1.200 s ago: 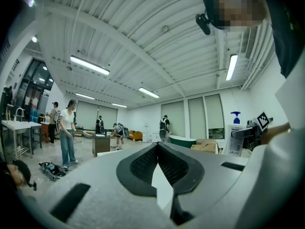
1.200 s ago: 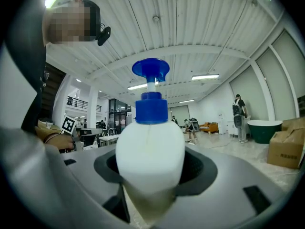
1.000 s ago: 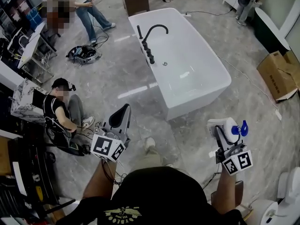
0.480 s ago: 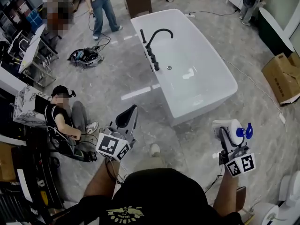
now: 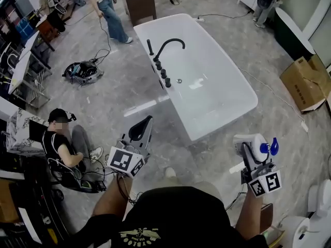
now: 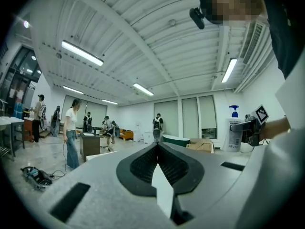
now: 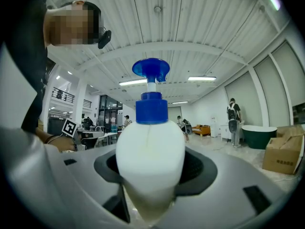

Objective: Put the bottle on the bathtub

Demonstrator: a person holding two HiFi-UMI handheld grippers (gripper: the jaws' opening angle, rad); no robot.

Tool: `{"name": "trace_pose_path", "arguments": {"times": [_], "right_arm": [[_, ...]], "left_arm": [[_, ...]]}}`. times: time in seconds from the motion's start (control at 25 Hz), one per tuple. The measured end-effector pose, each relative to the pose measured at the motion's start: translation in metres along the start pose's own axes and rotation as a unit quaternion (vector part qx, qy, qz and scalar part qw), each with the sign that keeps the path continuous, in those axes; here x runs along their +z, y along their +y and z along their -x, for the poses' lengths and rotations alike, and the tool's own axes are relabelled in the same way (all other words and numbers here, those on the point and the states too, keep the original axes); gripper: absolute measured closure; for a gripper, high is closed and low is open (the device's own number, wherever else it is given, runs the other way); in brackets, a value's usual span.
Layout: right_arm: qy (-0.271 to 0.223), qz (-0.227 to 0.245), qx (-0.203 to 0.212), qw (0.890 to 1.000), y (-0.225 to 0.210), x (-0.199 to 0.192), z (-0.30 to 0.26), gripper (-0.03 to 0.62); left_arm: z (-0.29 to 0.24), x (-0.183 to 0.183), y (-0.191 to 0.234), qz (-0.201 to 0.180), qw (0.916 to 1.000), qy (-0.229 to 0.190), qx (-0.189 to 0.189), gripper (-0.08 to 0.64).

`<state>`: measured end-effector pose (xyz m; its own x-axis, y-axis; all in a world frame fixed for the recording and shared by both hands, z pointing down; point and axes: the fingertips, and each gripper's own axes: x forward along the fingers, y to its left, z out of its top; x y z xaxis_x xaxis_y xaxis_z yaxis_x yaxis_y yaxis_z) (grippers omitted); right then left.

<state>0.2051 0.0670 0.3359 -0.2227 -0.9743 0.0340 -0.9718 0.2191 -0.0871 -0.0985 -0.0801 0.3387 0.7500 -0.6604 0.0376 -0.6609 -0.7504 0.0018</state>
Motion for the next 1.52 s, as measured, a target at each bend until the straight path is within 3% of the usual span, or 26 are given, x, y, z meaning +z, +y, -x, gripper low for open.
{"name": "trace_pose_path", "arguments": {"times": [0.4, 0.72, 1.04, 1.32, 1.52], "right_arm": [[0.008, 0.000, -0.014, 1.000, -0.009, 0.001, -0.029, 0.330], [0.009, -0.011, 0.006, 1.000, -0.047, -0.004, -0.066, 0.330], [-0.005, -0.031, 0.056, 0.998, -0.097, -0.001, -0.133, 0.330], [0.005, -0.031, 0.098, 0.995, -0.144, -0.006, -0.182, 0.330], [0.021, -0.031, 0.138, 0.990, -0.175, -0.008, -0.228, 0.330]], "left_arm": [[-0.030, -0.013, 0.030, 0.014, 0.9998, 0.005, -0.009, 0.551], [-0.065, -0.017, 0.041, 0.012, 0.9997, 0.018, 0.015, 0.551], [-0.114, -0.007, 0.054, -0.005, 0.9985, 0.024, 0.049, 0.551], [-0.164, -0.020, 0.057, -0.001, 0.9960, 0.037, 0.081, 0.551], [-0.196, -0.021, 0.068, 0.011, 0.9917, 0.034, 0.124, 0.551]]}}
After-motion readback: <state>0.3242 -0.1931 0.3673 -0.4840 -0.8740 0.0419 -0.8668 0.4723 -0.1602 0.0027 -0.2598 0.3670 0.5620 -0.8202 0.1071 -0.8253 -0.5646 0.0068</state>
